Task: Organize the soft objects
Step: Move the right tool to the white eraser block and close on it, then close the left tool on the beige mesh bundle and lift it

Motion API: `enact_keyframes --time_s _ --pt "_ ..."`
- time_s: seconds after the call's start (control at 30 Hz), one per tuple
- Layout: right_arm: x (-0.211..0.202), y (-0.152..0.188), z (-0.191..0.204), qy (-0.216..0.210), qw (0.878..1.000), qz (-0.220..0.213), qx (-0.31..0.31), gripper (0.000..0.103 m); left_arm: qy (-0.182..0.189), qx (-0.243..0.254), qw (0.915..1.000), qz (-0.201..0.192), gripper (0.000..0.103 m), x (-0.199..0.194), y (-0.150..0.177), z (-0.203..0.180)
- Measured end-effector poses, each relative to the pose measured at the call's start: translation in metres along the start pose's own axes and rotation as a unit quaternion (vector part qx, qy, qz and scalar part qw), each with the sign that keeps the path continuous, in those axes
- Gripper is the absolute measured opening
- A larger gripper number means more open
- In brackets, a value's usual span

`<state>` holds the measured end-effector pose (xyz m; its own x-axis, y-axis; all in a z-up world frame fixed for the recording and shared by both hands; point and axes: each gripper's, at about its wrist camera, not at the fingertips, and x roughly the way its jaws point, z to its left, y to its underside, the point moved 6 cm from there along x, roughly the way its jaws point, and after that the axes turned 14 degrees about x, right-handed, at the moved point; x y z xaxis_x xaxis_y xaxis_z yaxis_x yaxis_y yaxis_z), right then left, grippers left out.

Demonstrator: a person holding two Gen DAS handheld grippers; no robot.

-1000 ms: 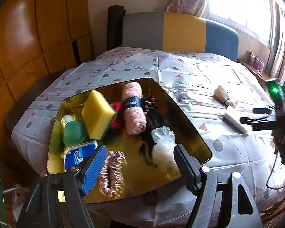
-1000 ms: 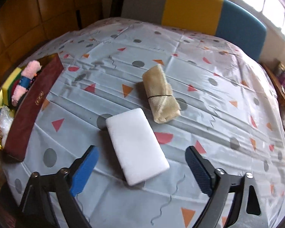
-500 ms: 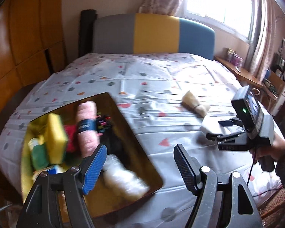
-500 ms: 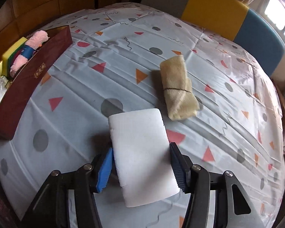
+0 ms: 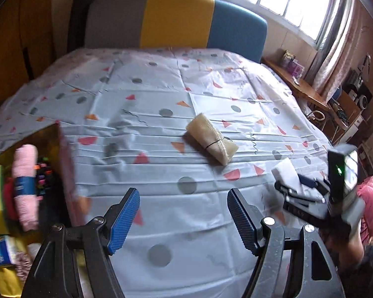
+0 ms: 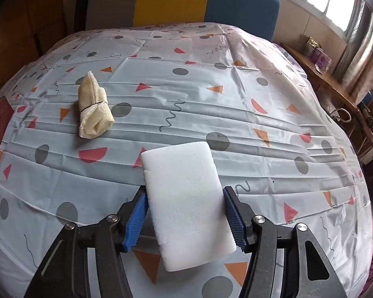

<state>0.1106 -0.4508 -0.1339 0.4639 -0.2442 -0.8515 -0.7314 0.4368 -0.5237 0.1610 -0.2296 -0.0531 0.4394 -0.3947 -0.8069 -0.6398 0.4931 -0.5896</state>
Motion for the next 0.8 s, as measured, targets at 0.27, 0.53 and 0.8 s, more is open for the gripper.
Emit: enact_keyframes --time_s 0.27,0.53,0.8 --pt "0.018 0.012 0.000 -0.004 0.999 0.051 -0.001 0.060 0.024 -0.032 0.9980 0.049 0.072 0.072 -0.029 -0.018" --pt "0.022 0.011 0.000 -0.015 0.998 0.064 0.000 0.062 0.026 -0.057 0.9961 0.063 0.073 0.123 -0.060 -0.022" --pt "0.024 0.009 0.004 -0.025 0.997 0.068 -0.003 0.063 0.037 -0.111 0.9897 0.083 0.073 0.163 -0.074 -0.021"
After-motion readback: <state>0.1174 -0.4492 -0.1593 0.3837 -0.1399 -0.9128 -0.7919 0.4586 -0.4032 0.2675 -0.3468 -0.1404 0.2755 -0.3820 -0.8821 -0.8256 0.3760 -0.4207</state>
